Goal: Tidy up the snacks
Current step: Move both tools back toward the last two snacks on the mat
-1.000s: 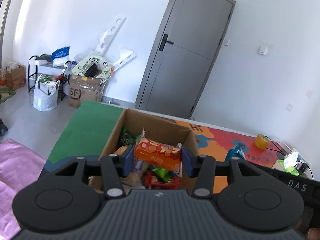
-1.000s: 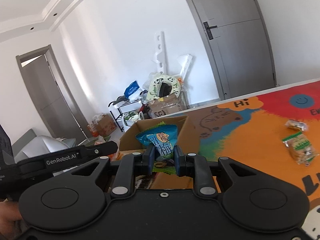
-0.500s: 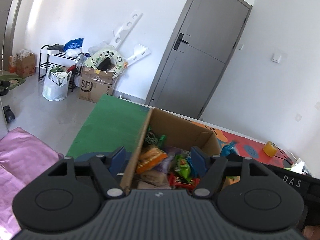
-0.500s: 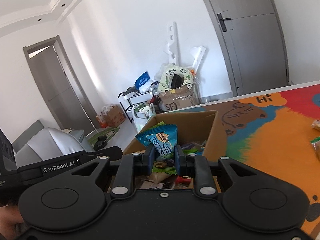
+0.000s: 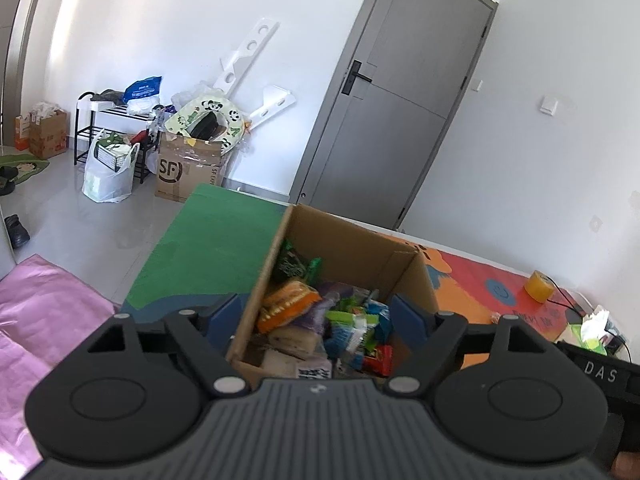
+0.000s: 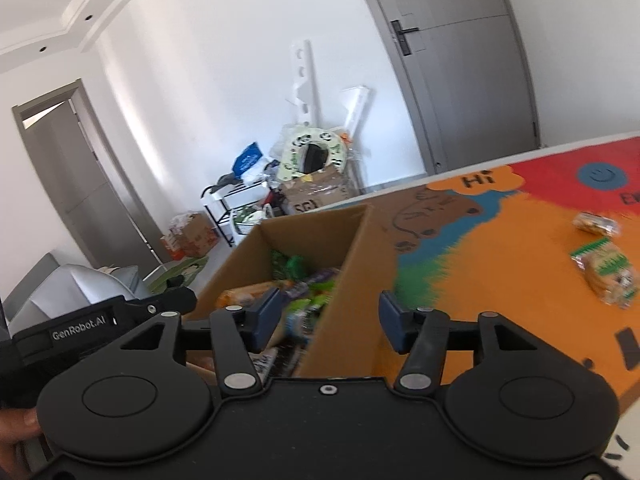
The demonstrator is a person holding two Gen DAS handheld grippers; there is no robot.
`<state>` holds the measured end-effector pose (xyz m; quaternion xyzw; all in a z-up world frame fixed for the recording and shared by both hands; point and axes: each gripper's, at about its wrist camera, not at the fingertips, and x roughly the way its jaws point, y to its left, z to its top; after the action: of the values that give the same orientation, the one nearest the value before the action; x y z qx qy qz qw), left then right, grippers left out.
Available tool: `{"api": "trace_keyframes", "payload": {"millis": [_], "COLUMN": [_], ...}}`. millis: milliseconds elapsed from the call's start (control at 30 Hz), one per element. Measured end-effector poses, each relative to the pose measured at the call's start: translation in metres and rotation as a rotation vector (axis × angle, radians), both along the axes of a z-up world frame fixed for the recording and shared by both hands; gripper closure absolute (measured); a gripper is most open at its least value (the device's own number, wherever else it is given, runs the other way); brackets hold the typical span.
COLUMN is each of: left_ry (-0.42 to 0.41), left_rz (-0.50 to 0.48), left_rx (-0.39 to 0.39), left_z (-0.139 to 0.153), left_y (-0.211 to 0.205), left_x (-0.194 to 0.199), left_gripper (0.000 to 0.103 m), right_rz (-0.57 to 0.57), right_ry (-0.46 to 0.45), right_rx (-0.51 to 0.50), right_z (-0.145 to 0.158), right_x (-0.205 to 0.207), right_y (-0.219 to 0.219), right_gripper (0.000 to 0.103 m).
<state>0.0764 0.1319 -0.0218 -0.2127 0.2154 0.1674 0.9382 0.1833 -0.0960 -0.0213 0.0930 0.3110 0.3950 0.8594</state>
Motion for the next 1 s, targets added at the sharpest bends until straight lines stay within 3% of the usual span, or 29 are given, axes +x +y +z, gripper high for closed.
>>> {"api": "trace_keyframes", "payload": {"millis": [300,500,567,633,1000], "left_ry": [0.021,0.048,0.049,0.053,0.068], "left_rz": [-0.055,-0.074,-0.087,-0.096,-0.17], "left_rx": [0.031,0.067,0.072,0.074,0.102], "left_z": [0.0,-0.002,-0.002,-0.002,-0.001], "left_y": [-0.031,-0.055,-0.063,-0.071,-0.117], "left_x": [0.011,0.02,0.023,0.025,0.045], "left_gripper": [0.016,0.013,0.012,0.012,0.01], "right_rz": [-0.076,-0.127,-0.156,-0.19,-0.276], "right_ry": [0.02,0.032,0.04,0.033,0.057], "right_rx": [-0.008,-0.001,-0.002,-0.005,0.002], "right_z": [-0.005,-0.009,-0.012,-0.013,-0.02], "right_x": [0.001,0.002,0.003,0.004,0.017], "right_y": [-0.042,-0.07,-0.08,-0.091,-0.141], "right_gripper": [0.036,0.018,0.006,0.0,0.0]}}
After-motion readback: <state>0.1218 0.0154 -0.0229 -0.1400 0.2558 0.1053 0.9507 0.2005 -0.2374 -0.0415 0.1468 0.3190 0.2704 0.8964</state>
